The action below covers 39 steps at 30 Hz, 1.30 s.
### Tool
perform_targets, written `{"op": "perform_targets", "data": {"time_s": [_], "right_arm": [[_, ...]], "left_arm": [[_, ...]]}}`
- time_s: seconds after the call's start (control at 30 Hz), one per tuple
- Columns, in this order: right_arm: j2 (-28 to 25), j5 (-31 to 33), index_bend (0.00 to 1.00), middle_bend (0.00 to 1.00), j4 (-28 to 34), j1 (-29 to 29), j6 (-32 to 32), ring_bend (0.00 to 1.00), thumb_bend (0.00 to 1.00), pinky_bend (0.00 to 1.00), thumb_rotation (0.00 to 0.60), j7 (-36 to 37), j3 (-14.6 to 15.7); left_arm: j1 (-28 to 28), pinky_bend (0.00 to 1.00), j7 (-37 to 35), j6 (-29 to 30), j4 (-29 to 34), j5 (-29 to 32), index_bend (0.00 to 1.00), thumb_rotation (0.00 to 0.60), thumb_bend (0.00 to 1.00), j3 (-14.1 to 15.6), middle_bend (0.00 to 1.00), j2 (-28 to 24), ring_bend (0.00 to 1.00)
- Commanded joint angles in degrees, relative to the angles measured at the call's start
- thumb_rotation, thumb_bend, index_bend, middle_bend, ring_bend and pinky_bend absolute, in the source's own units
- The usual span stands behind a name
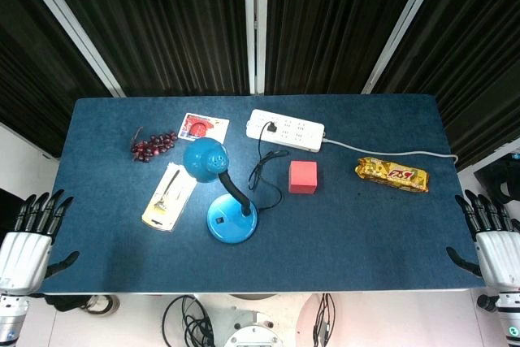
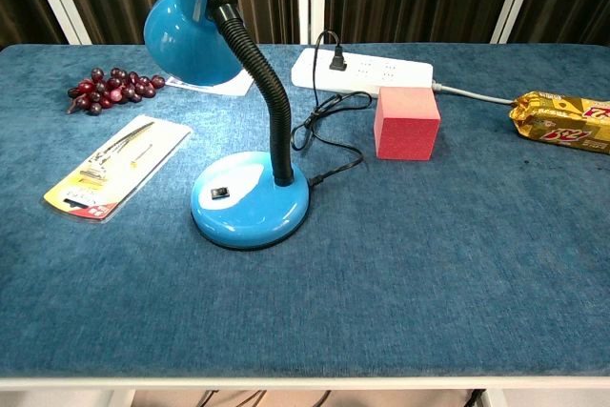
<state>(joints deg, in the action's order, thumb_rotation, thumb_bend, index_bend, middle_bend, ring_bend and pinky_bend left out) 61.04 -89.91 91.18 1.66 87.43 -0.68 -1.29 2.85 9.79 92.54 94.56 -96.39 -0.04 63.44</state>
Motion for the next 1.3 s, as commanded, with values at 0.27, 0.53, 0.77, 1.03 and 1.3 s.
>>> {"op": "perform_targets", "data": {"time_s": [0.27,0.53,0.77,1.03,1.3], "right_arm": [[0.1,-0.2,0.0,0.0,-0.2,0.0,-0.1,0.0,0.14,0.0,0.6,0.1,0.1],[-0.6,-0.2,0.0,0.0,0.4,0.0,0.5,0.0,0.14,0.0,0.6,0.4,-0.4],[-1.5,-0.4,0.0,0.0,0.5,-0.2,1.0,0.0,0.15,0.0,0.6,2.1,-0.4],[-2.3,-0.3,0.0,0.0,0.8,-0.7,1.8,0.0,0.16,0.0,0.6,3.2,-0.4],[-2.1,-0.1,0.0,0.0,-0.4,-1.1,1.8,0.0,0.16,0.0,0.6,4.5,-0.1]], "left_arm": [[0.0,0.0,0.3,-0.3,0.0,-0.8,0.07,0.6,0.03,0.5,0.0,0.1,0.0],[1.9,0.0,-2.6,-1.5,1.2,-5.0,0.07,0.6,0.03,1.6,0.0,-0.9,0.0],[6.1,0.0,-5.5,-8.8,3.7,-8.8,0.07,0.6,0.05,4.0,0.02,-0.3,0.0],[13.0,0.0,-2.9,-21.1,4.5,-8.6,0.07,0.6,0.45,3.8,0.05,5.9,0.0],[18.8,0.0,-3.9,-30.6,0.7,-4.8,0.07,0.6,0.46,2.7,0.05,13.7,0.0]]}}
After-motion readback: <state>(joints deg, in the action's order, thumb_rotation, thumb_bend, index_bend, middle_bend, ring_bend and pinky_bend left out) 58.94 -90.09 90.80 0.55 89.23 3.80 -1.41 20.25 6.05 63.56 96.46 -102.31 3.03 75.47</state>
